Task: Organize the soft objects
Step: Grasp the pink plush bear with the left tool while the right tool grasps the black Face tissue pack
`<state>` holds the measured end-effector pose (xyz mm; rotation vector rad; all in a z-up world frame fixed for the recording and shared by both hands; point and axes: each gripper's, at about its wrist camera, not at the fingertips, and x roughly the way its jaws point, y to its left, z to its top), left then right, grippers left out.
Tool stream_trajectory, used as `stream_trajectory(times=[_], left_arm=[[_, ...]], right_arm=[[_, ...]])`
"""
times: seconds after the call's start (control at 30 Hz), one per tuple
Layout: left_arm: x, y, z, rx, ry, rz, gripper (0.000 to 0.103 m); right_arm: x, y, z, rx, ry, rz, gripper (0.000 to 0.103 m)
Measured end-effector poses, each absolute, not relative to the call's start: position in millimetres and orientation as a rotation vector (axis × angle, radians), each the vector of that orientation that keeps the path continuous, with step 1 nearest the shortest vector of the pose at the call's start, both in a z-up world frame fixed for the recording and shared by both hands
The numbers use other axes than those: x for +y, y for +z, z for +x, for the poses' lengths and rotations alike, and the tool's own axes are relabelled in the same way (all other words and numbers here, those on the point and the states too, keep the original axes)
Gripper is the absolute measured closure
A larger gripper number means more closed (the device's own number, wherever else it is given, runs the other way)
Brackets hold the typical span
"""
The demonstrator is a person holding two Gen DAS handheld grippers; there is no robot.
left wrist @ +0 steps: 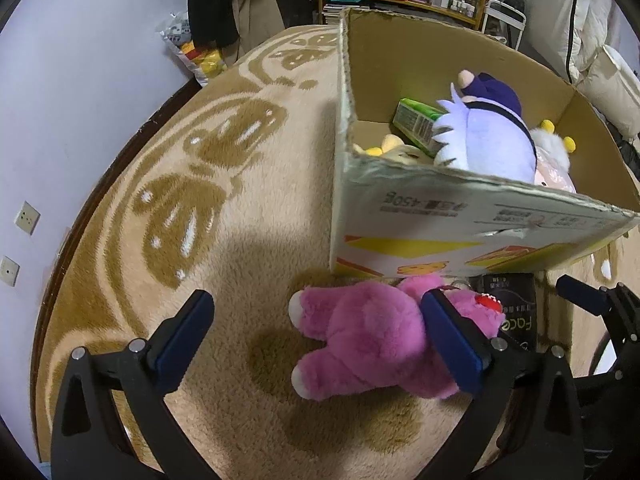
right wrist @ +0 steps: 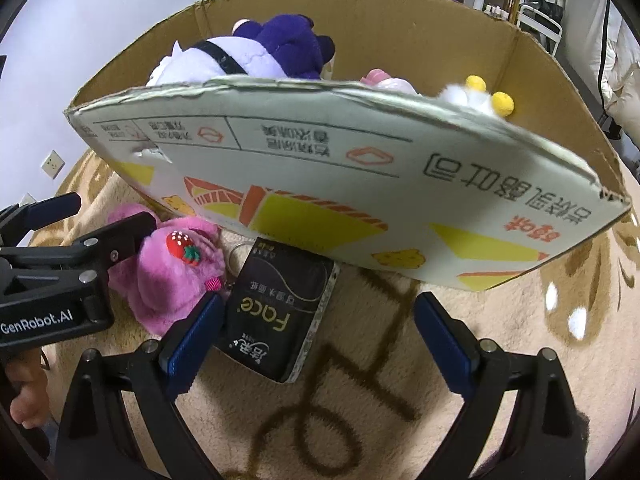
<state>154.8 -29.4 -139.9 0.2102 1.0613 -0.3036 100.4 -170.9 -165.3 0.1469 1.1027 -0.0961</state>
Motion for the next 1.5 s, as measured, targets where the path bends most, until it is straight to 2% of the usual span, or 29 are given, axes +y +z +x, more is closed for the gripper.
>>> stream_trajectory(times=[0.2, 0.57, 0.63, 1.13, 1.23, 1.37, 1.5], left_arm=[[-30, -145, 158, 1.07, -0.3, 0.199, 0.0], [-32, -147, 160, 1.094, -0.291, 0.196, 0.0], [-31, -147, 161, 1.102, -0.291, 0.194, 0.0], [-29, -146, 161, 1.142, -0.298, 0.188, 0.0], [-26, -149, 163, 1.158, -0.299, 0.156, 0.0], [-25, -151, 163, 1.166, -0.298, 0.141, 0.0], [-25, -151, 160, 1.162, -0.298, 0.142, 0.002]], right_arm=[[-171, -170, 100, 1.119, -0.087, 0.19, 0.003], [-181, -168, 97, 1.126, -0.061, 0.21, 0.01], [-181, -167, 97, 1.129, -0.05, 0.222, 0.017], [-190, -163, 95, 1.139, -0.053, 0.247, 0.018], [-192, -164, 93, 1.145, -0.04, 0.257, 0.025], [-188, -167, 94, 1.158, -0.011, 0.27, 0.029], [-186, -167, 93, 1.155, 0.028, 0.287, 0.052]])
